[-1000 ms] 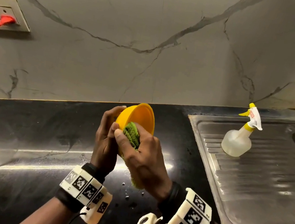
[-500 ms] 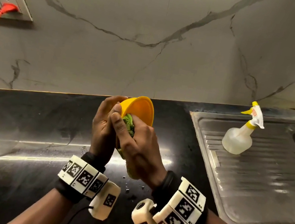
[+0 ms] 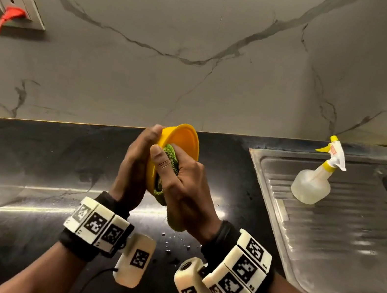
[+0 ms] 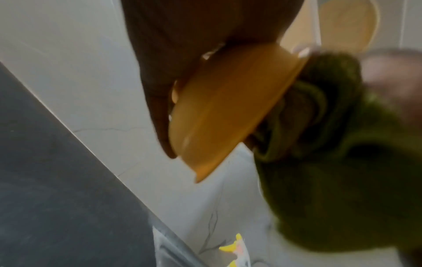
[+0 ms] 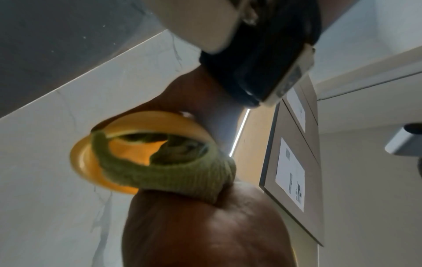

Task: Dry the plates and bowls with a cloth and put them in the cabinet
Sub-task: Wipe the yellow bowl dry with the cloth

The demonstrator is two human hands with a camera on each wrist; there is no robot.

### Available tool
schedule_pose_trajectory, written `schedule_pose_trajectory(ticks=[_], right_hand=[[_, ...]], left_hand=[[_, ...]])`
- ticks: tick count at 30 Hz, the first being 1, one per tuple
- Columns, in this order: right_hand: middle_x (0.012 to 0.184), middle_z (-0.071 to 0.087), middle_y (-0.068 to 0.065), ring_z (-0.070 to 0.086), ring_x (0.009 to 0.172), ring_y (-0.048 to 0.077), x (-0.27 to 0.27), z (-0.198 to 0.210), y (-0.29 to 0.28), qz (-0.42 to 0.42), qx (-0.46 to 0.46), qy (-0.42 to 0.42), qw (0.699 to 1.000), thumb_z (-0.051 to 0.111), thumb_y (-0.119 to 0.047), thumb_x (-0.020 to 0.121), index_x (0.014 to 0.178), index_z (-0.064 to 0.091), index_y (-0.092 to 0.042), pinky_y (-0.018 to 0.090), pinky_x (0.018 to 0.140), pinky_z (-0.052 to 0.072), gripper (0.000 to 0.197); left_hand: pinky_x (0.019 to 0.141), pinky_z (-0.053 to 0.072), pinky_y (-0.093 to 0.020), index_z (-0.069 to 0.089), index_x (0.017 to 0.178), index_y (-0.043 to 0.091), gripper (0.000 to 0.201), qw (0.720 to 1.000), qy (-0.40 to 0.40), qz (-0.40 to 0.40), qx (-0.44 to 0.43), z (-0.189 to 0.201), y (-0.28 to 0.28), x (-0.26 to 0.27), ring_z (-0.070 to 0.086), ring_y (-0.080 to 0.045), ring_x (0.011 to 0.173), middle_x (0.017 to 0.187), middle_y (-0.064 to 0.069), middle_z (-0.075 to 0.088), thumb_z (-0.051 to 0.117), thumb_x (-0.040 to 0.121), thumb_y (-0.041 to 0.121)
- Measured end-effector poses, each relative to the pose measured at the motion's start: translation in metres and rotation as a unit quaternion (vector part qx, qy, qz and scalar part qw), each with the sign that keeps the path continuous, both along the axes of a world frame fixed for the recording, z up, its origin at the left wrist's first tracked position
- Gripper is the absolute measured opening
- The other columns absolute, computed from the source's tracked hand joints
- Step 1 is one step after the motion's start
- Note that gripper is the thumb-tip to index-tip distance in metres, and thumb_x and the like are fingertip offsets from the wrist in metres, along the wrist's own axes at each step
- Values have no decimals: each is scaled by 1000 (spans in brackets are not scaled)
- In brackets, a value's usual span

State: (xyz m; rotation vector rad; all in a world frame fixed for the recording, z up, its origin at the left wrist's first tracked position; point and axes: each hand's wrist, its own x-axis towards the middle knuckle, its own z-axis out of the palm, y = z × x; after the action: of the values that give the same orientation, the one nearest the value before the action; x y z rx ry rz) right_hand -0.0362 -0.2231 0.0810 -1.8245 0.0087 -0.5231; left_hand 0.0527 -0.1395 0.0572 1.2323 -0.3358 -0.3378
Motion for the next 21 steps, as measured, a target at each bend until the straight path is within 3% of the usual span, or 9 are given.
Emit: schedule_pose_trajectory(ticks=[2,4,7,10,13,15,17,19,21], right_hand=[[53,43,-9,43,52,7,2,3,1,-14,24,6,1000,50,-37,102,65,45,-25,33,52,39,39],[52,42,-10,41,52,6,3,6,-1,-29,47,21,998,50,-38,101,64,45,-21,31,54,37,41],[55,39,-7,39,54,10,4,7,-3,-36,81,43,995,49,-35,102,70,48,-10,34,56,37,40],[56,39,-7,40,54,10,4,3,-5,-42,66,47,996,49,-33,102,69,46,-15,35,56,39,37],[54,40,-5,42,50,11,1,-2,-11,-41,-35,20,998,50,-33,102,66,44,-19,40,50,39,39],[55,41,-5,43,50,11,-1,-3,-13,-26,-100,-1,995,50,-34,101,69,45,-21,39,48,38,35],[57,42,-6,45,53,13,-2,-4,-10,-19,-144,-11,989,49,-37,101,71,44,-21,38,50,38,34],[60,47,-5,48,55,13,-1,-5,-3,-21,-119,-10,993,47,-40,102,74,48,-19,42,53,41,35],[59,50,-5,51,56,13,0,-4,0,-26,-71,4,997,46,-40,102,75,51,-17,45,56,44,37]], left_hand=[[80,56,-35,65,103,14,43,997,-75,35,-9,-3,-5,-7,66,-16,88,92,-2,69,51,89,52],[77,53,-25,63,108,16,38,987,-145,70,-9,-8,-7,-14,66,-10,88,95,5,70,44,92,45],[88,51,-36,61,116,20,36,966,-234,110,25,-23,-6,-15,64,-21,104,113,-7,66,41,96,42],[91,49,-37,59,119,33,29,945,-303,113,58,-32,-2,-14,59,-26,110,119,-13,60,39,99,42],[76,53,-26,59,120,22,40,962,-251,81,73,-21,2,-12,64,-11,100,111,4,65,47,90,46],[68,55,-34,63,112,22,45,990,-106,35,80,-12,3,-3,64,-20,96,104,-1,66,54,81,55],[83,56,-46,65,109,15,59,997,36,-25,60,-5,3,3,63,-31,101,106,-12,66,63,77,64],[95,52,-49,68,103,12,55,998,42,-32,40,-1,0,0,63,-34,100,101,-15,65,63,82,62],[81,52,-40,66,81,22,30,999,-28,10,25,1,-5,-6,58,-21,81,79,-3,60,55,91,49]])
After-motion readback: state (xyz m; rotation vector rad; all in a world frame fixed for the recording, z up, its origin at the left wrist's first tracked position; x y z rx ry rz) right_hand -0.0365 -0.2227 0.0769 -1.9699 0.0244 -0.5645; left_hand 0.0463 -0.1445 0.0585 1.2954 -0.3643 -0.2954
